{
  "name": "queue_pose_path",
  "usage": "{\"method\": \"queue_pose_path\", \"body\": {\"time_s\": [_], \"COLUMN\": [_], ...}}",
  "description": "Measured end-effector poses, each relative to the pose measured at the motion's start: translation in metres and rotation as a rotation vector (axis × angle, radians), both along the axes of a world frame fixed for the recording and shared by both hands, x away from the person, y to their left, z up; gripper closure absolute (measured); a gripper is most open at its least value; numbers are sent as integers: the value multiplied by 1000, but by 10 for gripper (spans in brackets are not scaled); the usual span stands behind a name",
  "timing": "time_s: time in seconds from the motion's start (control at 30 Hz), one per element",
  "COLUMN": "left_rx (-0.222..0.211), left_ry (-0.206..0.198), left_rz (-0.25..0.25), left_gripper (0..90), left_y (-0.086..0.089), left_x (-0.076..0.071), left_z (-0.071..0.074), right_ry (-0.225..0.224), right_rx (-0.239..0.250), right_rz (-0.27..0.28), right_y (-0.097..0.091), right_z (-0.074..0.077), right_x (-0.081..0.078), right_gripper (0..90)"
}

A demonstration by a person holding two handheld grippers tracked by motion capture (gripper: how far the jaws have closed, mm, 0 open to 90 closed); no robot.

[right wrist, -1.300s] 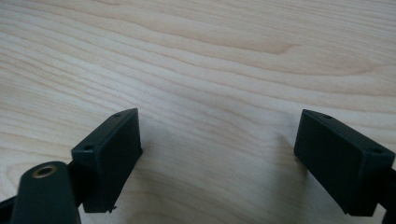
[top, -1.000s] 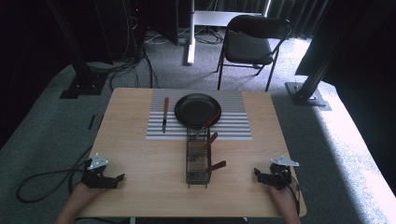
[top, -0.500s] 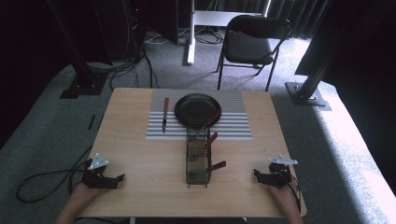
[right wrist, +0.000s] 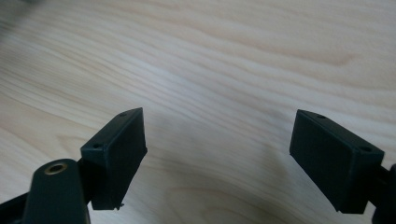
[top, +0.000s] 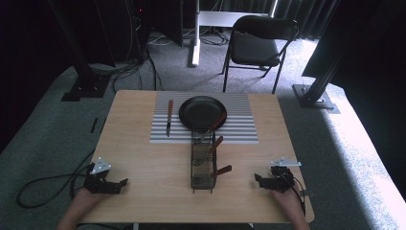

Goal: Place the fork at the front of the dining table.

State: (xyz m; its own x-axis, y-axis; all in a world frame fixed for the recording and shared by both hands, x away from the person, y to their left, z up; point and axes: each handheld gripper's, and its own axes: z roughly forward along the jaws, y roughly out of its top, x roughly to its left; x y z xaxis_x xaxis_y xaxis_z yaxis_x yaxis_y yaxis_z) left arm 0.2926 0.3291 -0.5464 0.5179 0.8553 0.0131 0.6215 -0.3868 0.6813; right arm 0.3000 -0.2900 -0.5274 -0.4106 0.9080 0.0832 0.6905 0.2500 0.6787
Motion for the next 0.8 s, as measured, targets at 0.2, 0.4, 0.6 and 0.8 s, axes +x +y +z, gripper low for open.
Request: {"method": "queue_pose_path", "body": {"time_s": [0.2, 0.4, 0.6, 0.8], "left_rx": [1, 1, 1, 1], "left_ry": [2, 0, 0, 0], "left_rz": [0, 0, 0, 0], "left_gripper": [0, 0, 0, 0], "left_y": [0, 0, 0, 0], "left_x": [0, 0, 0, 0], "left_z": [0, 0, 0, 0], "right_ry": [-23, -55, -65, -94], "right_rx": [29, 56, 66, 91], "right_rz": [37, 66, 105, 140], "right_y": [12, 24, 35, 42], "right_z": [17, 35, 50, 68], "right_x": [0, 0, 0, 1], "right_gripper": [188, 207, 216, 227]}}
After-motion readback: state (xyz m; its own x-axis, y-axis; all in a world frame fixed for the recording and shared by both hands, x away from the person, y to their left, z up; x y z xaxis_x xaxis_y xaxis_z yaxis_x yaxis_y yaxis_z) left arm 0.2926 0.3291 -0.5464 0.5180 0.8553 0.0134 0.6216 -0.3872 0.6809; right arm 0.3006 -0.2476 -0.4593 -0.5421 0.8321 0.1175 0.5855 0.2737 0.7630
